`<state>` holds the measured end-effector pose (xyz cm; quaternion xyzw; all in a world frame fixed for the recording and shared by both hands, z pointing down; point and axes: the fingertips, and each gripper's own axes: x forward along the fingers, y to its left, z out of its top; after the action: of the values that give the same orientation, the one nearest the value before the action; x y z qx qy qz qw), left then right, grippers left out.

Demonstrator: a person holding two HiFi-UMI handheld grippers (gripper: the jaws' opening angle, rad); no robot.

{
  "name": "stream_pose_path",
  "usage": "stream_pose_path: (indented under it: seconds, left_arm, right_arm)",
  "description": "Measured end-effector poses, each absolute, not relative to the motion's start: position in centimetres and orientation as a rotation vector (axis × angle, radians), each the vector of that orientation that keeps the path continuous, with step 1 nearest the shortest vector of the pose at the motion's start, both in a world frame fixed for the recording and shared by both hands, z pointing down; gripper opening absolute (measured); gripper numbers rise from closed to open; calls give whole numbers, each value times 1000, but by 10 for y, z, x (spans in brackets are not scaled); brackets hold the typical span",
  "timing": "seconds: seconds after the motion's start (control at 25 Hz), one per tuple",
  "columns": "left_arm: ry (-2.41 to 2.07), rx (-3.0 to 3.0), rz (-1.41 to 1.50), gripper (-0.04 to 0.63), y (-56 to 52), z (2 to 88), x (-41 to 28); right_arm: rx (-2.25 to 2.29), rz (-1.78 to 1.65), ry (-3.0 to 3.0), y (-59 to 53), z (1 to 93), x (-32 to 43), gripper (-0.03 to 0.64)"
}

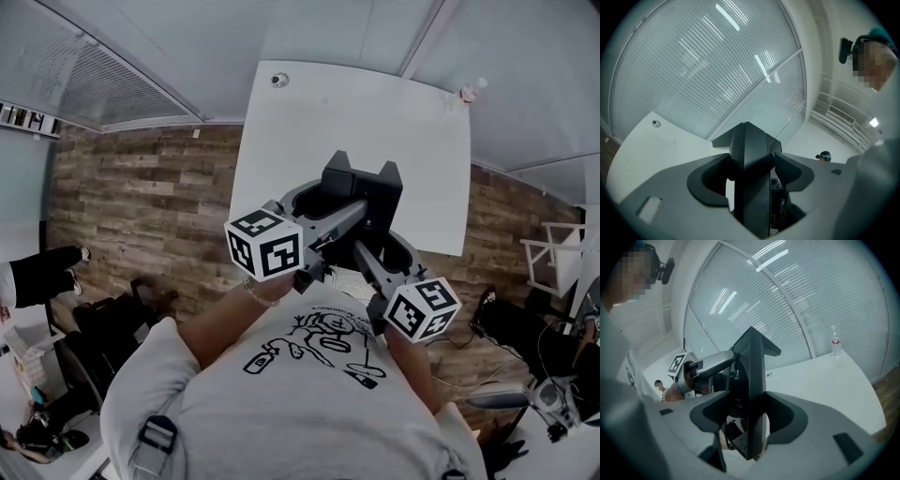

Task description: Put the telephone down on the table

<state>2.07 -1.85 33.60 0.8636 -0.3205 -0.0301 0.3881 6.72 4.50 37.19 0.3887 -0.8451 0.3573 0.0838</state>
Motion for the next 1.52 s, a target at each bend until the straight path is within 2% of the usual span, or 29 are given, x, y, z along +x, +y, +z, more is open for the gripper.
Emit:
stream_pose_path:
  seconds: [0.72, 1.52]
  left_arm:
    - [-853, 2180, -96, 301, -120, 330, -33]
    - [-893, 2119, -101, 301, -135, 350, -2]
  right_arm:
    - [1125, 1057, -2534, -58, 366, 16, 225]
    - [1078, 1098, -2510, -75, 382, 50, 225]
